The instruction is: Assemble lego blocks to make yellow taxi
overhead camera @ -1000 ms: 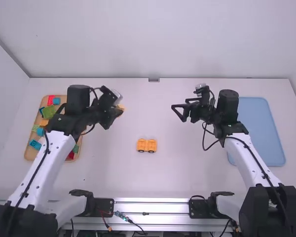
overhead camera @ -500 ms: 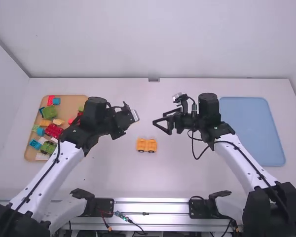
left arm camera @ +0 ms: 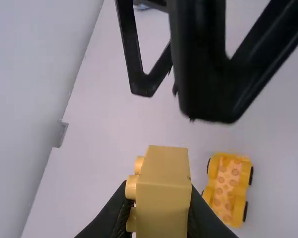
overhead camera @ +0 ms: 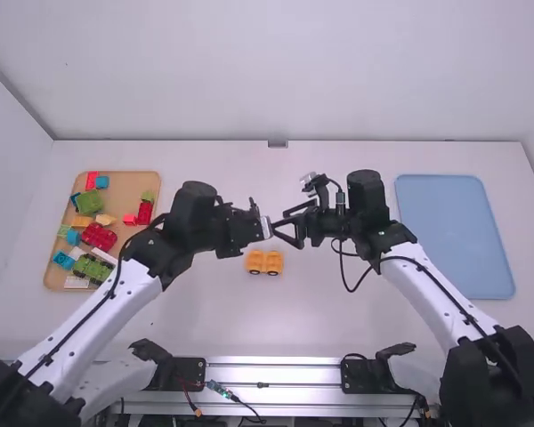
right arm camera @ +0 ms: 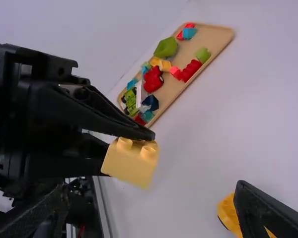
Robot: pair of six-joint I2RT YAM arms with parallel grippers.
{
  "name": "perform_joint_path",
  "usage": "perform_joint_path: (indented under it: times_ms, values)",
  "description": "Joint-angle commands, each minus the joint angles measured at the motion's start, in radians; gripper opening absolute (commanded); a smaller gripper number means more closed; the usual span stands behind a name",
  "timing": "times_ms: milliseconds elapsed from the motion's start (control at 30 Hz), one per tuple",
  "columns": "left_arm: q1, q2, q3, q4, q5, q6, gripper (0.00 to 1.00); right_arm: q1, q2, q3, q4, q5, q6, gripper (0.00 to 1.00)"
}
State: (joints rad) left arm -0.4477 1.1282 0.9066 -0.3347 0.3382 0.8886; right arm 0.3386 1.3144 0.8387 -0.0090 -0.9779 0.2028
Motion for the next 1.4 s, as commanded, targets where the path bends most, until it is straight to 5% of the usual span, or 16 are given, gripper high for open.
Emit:
perform_joint_path:
  times_ms: [0, 700, 1000, 1367]
  values:
    - [-0.026, -0.018, -0.014, 0.014, -0.014, 0.013, 0.02, 0.003, 0.006, 0.032, 0.003, -0.032, -0.001, 0.88]
    - [-0.078, -0.001, -0.026, 0.079, -0.041, 0.002, 0.03, 0.059, 0.007, 0.032, 0.009, 0.044, 0.036, 0.75]
    - [-0.127, -0.001, -0.026, 0.086, -0.082, 0.002, 0.03, 0.055, 0.007, 0.032, 0.008, 0.043, 0.044, 0.51]
    - [-0.148, -0.001, -0.029, 0.111, -0.180, -0.033, 0.03, 0.055, 0.007, 0.032, 0.002, 0.036, 0.045, 0.51]
